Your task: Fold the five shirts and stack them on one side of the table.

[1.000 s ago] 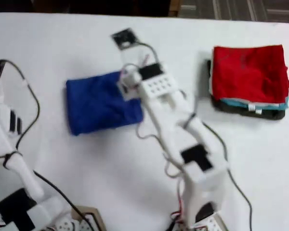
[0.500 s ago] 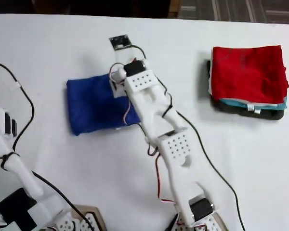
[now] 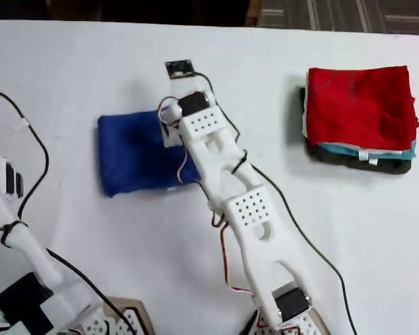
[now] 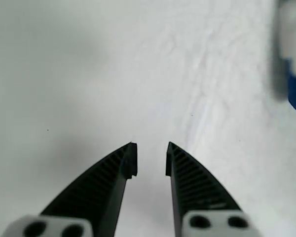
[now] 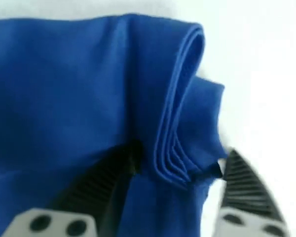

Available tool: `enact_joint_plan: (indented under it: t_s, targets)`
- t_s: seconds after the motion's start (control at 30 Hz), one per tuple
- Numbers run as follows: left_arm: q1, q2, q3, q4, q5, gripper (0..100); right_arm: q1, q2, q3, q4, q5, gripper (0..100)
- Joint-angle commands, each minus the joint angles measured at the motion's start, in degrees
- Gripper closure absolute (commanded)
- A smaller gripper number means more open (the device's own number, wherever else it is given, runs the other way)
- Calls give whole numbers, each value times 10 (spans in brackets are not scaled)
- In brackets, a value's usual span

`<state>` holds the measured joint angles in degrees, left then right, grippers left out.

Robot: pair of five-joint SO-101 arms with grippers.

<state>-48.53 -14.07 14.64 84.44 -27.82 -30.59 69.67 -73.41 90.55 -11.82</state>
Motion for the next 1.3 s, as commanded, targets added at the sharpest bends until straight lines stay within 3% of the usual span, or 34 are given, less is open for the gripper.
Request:
enact_joint_plan:
  t_s: [0.0,0.07,0.17,0.37,0.63,0.8,1.0,1.13,1.27]
  targets:
    - [-23,-26,-8,-8,-4,878,-14,6,1,38,32,933]
    - [-28,-26,-8,-8,-4,878,-23,6,1,48,74,985]
    - [-29,-26,-8,-7,-4,878,-37,5,0,65,117,970]
    - [-29,-26,-8,-4,-4,878,-25,-15,-55,102,118,980]
    - [-29,-26,-8,-7,-4,879,45,-45,-146,104,124,980]
    - [-25,-26,-8,-8,-3,879,49,-16,-129,105,184,966]
    - [-27,-26,-7,-8,-3,879,44,-12,-129,107,139,772]
    - [-28,-26,-7,-8,-4,879,32,-49,-127,108,80,758]
    - [-28,-26,-8,-9,-4,879,16,-80,-126,108,68,755]
